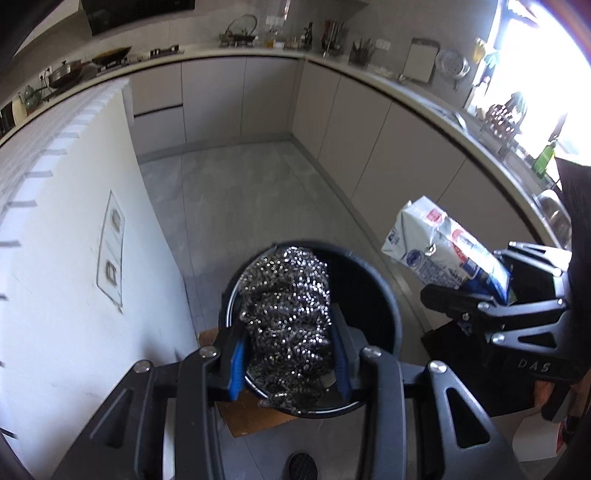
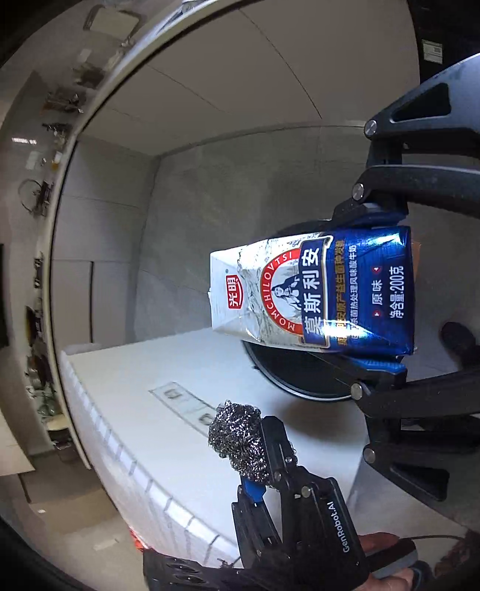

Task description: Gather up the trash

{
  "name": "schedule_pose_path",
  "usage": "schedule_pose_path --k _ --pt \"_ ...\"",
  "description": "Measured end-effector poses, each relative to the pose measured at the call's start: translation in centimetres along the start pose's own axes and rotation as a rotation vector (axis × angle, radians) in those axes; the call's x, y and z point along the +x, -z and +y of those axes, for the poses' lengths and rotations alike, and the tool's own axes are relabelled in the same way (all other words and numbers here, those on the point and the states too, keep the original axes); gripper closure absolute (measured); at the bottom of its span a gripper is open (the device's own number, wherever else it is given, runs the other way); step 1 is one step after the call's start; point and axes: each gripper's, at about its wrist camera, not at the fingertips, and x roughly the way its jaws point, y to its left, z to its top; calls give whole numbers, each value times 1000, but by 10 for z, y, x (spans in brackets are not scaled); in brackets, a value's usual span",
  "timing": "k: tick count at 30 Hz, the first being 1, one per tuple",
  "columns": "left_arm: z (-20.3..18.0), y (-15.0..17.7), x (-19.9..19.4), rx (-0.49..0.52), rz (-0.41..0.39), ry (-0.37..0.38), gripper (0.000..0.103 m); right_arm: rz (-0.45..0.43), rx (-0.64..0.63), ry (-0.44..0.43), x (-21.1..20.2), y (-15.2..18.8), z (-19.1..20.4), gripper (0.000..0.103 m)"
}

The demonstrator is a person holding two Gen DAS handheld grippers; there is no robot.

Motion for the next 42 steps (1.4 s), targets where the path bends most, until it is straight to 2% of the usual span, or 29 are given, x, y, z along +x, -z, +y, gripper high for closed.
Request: schedule_pose_path --k 4,6,7,8,9,10,14,18,25,28,42 --pt "-1 5 24 -7 50 1 63 48 -34 -27 28 3 -7 48" --pt "1 7 39 -18 80 39 60 80 -65 -54 43 0 -8 48" --pt "3 9 46 -22 75 45 47 114 -94 -81 56 -1 -7 47" --pt "5 12 54 -19 79 9 16 152 -126 -81 73 -1 -8 40" --pt "9 15 59 -31 93 -35 4 166 -137 -39 84 0 -13 11" --pt "16 20 61 -58 104 -65 1 162 -135 -22 88 3 -18 0" --pt "31 35 51 -103 93 -142 1 95 -31 -2 79 4 -44 0" --pt "32 42 48 -119 95 -191 1 79 18 38 85 9 -45 0" --pt "24 44 36 -102 66 -188 1 70 46 32 92 10 -29 0" --pt "24 34 32 -96 51 -188 1 64 47 33 89 8 -21 0" --pt "8 24 -3 -72 0 -200 1 10 76 59 45 13 -13 0"
